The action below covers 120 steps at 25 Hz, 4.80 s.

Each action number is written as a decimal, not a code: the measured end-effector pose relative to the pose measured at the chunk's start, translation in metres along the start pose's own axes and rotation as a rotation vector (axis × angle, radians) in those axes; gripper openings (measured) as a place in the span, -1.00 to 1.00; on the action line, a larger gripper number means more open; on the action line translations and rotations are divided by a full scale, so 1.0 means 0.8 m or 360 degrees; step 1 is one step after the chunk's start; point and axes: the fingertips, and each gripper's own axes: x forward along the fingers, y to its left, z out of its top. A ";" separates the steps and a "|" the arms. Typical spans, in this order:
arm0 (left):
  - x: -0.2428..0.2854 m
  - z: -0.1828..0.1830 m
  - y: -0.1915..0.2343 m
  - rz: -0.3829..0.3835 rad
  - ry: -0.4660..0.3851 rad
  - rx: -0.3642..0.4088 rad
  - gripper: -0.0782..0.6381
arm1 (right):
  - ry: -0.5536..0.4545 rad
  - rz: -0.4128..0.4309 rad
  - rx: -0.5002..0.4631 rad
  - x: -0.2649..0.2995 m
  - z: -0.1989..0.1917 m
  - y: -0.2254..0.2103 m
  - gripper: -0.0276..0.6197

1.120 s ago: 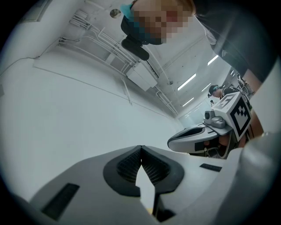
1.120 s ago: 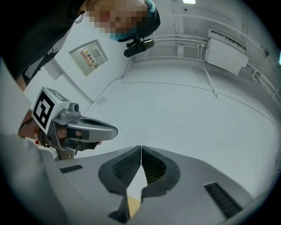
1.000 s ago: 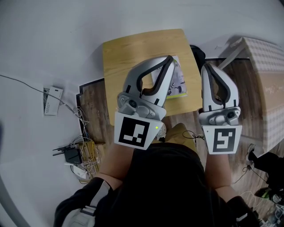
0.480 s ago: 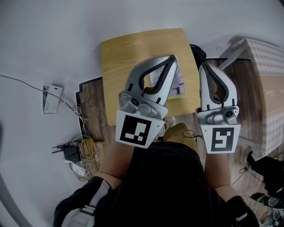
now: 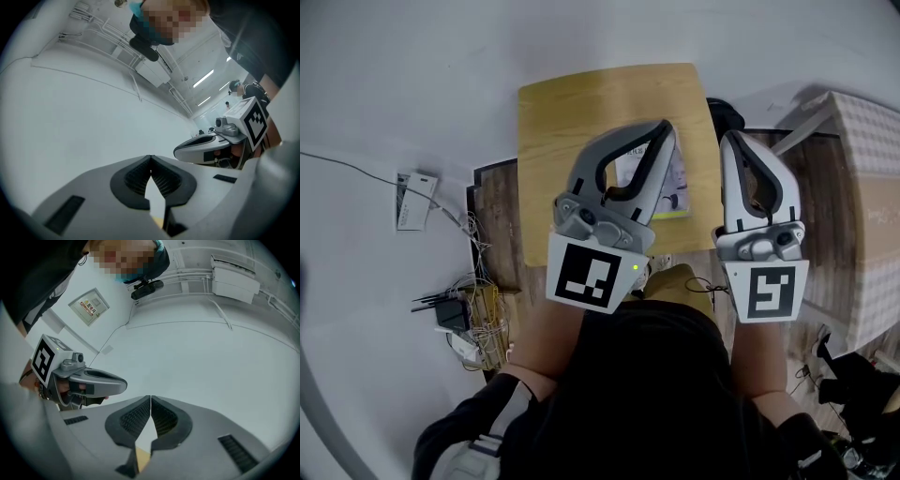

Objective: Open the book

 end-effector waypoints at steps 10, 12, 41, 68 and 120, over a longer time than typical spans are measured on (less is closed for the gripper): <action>0.016 -0.013 0.008 0.0176 0.0053 -0.0007 -0.75 | -0.0061 0.0102 0.0042 0.022 -0.016 -0.021 -0.82; 0.017 -0.012 0.008 0.0193 0.0052 0.0015 -0.75 | -0.0091 0.0116 0.0062 0.023 -0.015 -0.024 -0.82; 0.030 -0.047 0.015 0.0231 0.0150 0.0041 -0.75 | -0.0017 0.0267 0.0120 0.043 -0.053 -0.017 -0.82; 0.041 -0.073 0.007 0.0147 0.0177 -0.0002 -0.75 | 0.0126 0.0392 0.0115 0.061 -0.102 0.015 -0.82; 0.051 -0.210 0.024 -0.0047 0.0384 -0.0196 -0.75 | 0.1220 0.0271 0.0621 0.042 -0.471 0.086 -0.42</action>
